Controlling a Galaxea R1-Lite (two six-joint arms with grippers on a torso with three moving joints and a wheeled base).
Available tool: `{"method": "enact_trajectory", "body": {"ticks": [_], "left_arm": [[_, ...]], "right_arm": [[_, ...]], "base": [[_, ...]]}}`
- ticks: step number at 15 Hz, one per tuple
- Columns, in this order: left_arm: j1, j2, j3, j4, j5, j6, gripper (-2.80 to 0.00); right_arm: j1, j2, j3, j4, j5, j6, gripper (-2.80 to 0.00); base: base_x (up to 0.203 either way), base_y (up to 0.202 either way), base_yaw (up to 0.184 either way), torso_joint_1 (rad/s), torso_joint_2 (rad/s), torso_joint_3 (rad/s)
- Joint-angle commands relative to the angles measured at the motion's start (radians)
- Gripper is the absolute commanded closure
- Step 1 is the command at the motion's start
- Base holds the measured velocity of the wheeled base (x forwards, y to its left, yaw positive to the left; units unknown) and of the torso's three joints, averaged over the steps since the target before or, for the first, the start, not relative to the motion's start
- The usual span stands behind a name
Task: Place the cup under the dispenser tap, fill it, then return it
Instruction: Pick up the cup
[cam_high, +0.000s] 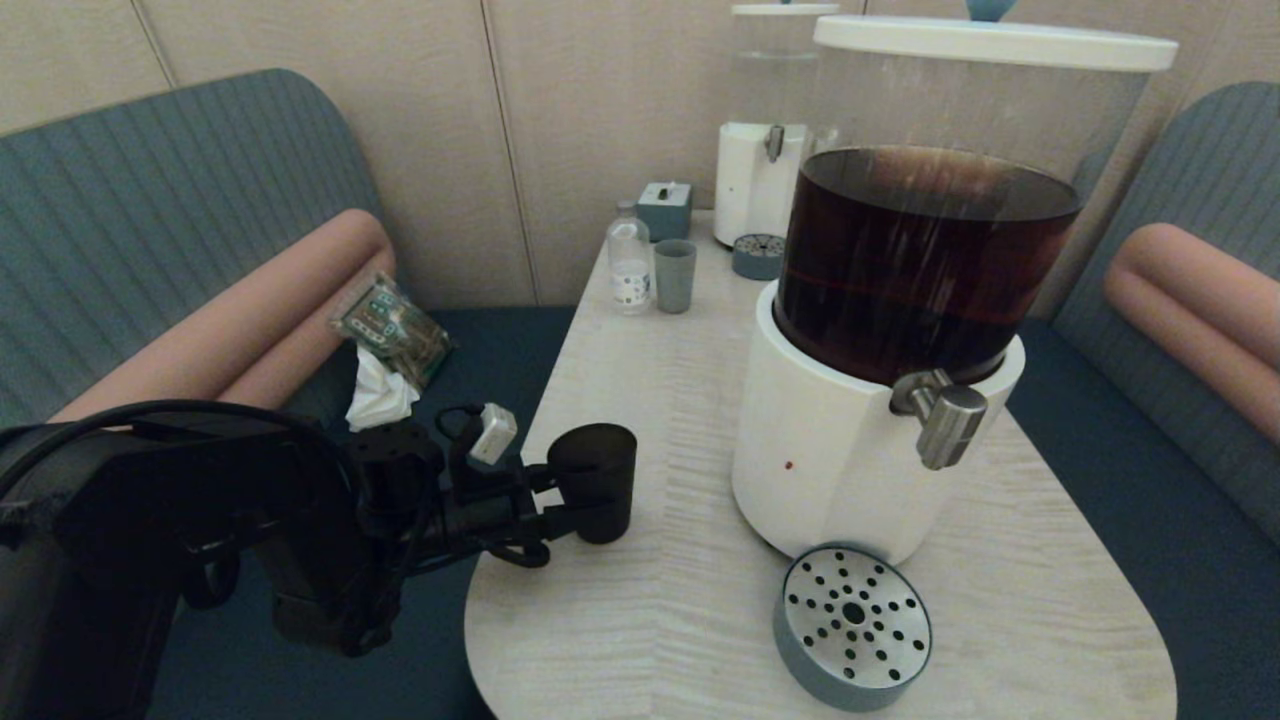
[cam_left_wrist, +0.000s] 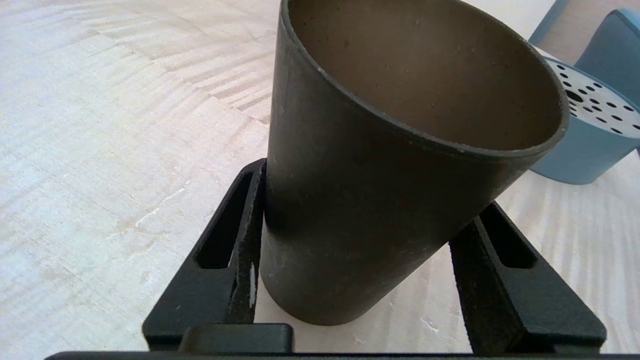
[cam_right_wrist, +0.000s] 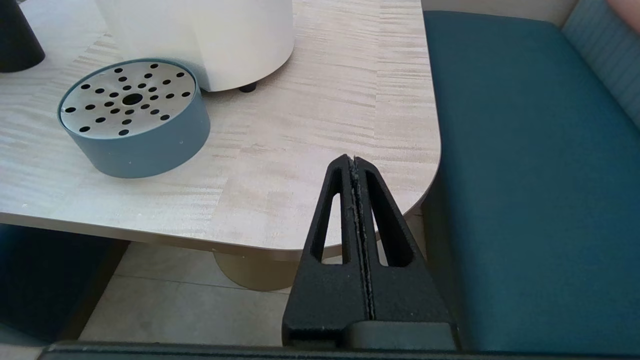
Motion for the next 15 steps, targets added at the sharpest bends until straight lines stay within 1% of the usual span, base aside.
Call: {"method": "enact_trajectory", "body": {"ticks": [1,3,6,11,15], "left_arm": [[0.0,-0.005,0.003,-0.006,-0.007,-0.002,0.0],[0.0,-0.013,0.005,-0.006,-0.012,0.019,0.0],[0.0,-0.076,0.04,-0.006,-0.016,0.013,0.0],[0.0,-0.296,0.182,-0.006,-0.01,-0.009,0.0],[-0.003,-0.531,0.345,-0.006,0.043,-0.022,0.0]], "right_arm": [[0.0,0.001,0.0,0.0,0.001,0.0,0.0],[0.0,0.001,0.0,0.0,0.001,0.0,0.0],[0.0,0.001,0.0,0.0,0.001,0.0,0.0],[0.0,0.001,0.0,0.0,0.001,0.0,0.0],[0.0,0.001,0.0,0.0,0.001,0.0,0.0]], "base": [[0.0,0.0,0.0,0.0,0.0,0.0],[0.0,0.0,0.0,0.0,0.0,0.0],[0.0,0.0,0.0,0.0,0.0,0.0],[0.0,0.0,0.0,0.0,0.0,0.0],[0.0,0.0,0.0,0.0,0.0,0.0]]}}
